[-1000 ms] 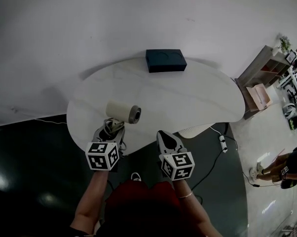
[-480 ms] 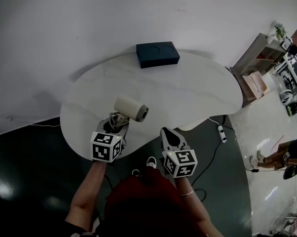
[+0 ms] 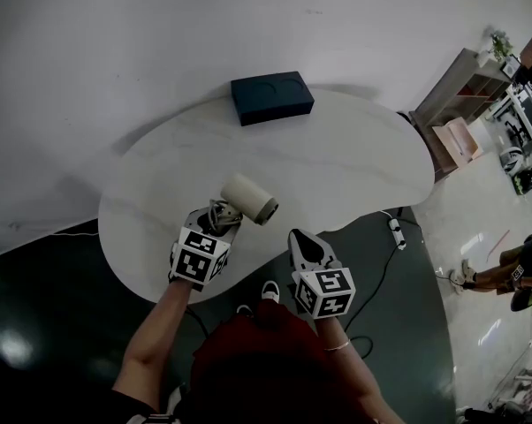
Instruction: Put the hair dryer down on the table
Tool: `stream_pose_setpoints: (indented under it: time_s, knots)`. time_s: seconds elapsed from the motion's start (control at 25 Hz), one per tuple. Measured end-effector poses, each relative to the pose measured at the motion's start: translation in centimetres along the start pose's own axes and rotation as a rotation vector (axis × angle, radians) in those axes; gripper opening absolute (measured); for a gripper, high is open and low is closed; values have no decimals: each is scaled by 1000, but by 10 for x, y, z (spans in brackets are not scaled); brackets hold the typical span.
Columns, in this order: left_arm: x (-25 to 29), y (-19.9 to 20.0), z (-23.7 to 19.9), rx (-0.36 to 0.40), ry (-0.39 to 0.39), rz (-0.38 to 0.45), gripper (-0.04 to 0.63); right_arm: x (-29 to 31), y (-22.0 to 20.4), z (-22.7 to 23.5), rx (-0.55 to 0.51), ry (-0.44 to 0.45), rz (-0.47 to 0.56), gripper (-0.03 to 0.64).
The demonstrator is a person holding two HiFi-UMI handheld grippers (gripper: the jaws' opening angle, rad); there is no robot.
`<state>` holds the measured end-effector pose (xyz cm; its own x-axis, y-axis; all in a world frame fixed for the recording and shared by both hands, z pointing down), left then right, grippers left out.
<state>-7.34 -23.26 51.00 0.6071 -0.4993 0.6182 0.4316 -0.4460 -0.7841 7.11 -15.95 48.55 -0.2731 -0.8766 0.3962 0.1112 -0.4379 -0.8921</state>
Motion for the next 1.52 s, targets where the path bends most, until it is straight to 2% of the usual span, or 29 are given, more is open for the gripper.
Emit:
stream_pose_setpoints:
  time_s: [0.28,0.72,1.08,1.52]
  knots:
    - [33,0,2,80,-59,-70,210,12,2,21,19,-30,-13,15]
    - [61,-9,16,251,-171,-180,210,24,-1,39,45,-51,-33,15]
    - [73,-16,24,311,-218,-229,210,27,-3,48,52,-52,-42,15]
    - [82,-19,23,361,-226,-267,210,30,-5,56,56,-47,-54,15]
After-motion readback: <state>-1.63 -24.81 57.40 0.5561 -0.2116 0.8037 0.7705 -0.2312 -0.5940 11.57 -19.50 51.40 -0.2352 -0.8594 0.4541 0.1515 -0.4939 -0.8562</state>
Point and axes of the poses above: the fingertips, and each gripper's own axes: x forward along the fingers, z to its right, y out of its top, the point moved 2 cm from there along -x, backward along the fingers, and after that the axes turned 2 degrees about -y, right-handed, at the moved point
